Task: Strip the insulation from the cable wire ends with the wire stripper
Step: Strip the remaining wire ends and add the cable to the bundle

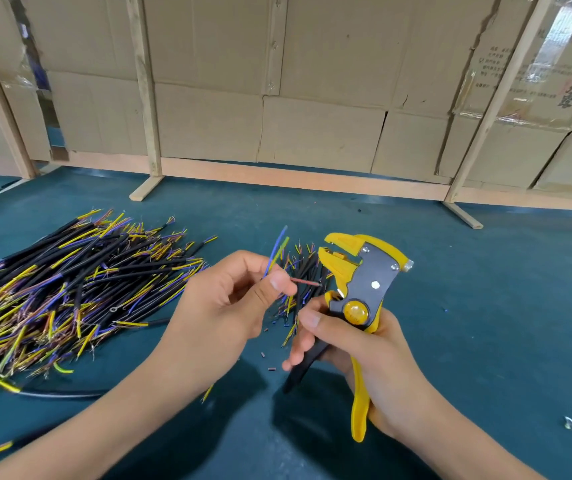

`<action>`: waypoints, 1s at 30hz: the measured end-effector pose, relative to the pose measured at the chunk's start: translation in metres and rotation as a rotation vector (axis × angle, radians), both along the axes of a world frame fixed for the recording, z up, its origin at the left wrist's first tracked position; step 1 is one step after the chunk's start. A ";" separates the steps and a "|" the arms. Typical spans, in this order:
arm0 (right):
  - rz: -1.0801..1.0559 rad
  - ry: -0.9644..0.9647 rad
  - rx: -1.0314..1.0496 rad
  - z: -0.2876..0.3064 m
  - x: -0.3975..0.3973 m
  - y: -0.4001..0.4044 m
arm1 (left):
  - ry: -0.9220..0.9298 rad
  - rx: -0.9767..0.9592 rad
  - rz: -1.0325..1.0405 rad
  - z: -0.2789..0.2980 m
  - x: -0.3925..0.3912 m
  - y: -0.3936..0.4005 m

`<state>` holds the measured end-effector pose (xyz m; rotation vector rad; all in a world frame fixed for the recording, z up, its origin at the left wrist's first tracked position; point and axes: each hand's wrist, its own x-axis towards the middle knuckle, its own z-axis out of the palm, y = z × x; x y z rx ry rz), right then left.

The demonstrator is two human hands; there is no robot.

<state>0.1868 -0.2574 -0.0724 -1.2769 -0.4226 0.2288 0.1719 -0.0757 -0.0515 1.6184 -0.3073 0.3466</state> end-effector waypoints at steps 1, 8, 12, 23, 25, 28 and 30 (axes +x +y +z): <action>0.054 0.024 0.018 -0.001 -0.001 0.001 | -0.006 -0.021 0.006 0.001 0.001 0.002; 0.320 0.170 0.104 -0.002 -0.001 0.001 | -0.071 0.016 0.013 0.007 0.006 0.015; 0.374 0.164 0.094 -0.004 -0.001 0.001 | -0.082 0.006 0.035 0.010 0.008 0.018; 0.424 0.119 0.084 -0.005 0.000 0.000 | -0.124 0.121 -0.023 0.007 0.002 0.011; 0.428 0.110 0.079 -0.005 0.001 0.000 | -0.117 0.103 -0.009 0.008 0.003 0.012; 0.419 0.074 0.045 -0.008 0.001 -0.001 | -0.091 0.079 -0.008 0.008 0.002 0.013; 0.415 0.058 0.034 -0.009 0.002 -0.002 | -0.088 0.098 0.006 0.007 0.001 0.012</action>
